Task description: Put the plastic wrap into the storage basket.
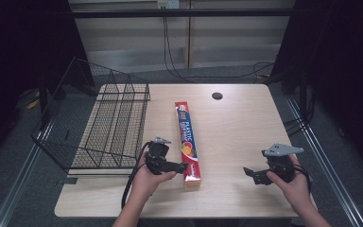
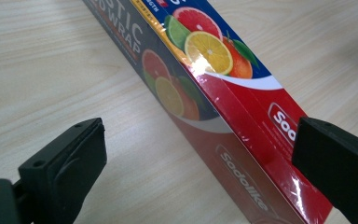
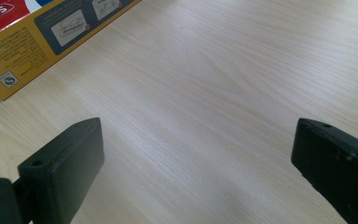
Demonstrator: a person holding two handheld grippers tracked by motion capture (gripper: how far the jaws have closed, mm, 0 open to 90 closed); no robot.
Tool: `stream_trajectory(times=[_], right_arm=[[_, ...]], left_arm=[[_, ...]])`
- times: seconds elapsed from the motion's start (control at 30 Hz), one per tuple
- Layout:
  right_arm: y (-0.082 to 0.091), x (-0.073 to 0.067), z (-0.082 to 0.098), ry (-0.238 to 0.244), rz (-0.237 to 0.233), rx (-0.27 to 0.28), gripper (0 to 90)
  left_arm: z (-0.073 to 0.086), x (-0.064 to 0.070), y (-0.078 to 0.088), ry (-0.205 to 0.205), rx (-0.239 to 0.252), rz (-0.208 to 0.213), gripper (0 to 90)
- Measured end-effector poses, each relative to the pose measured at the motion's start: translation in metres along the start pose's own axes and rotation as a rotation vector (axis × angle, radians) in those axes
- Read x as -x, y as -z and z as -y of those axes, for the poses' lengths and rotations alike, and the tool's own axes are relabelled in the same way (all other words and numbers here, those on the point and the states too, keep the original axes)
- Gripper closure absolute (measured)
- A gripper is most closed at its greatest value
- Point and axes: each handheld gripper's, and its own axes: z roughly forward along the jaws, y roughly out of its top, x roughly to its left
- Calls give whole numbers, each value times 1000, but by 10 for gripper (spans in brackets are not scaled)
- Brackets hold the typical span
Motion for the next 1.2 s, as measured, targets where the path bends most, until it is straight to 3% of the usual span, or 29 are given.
stream_trajectory(times=[0.13, 0.37, 0.63, 0.87, 1.03, 1.2], right_arm=[[-1, 0, 0, 6, -2, 3, 23], [-1, 1, 0, 2, 0, 5, 23], [-1, 0, 0, -3, -9, 0, 23], [-1, 1, -1, 5, -7, 2, 23], [0, 1, -1, 5, -3, 4, 23], [0, 1, -1, 6, -5, 4, 23]], left_arm=[[-6, 0, -3, 20, -3, -6, 31], [-17, 2, -8, 2, -15, -9, 36], [-25, 1, -14, 20, -13, -25, 44], [-32, 1, -18, 45, -13, -14, 54], [-38, 2, -23, 39, -32, -18, 58], [-45, 4, -26, 45, -21, -31, 74]])
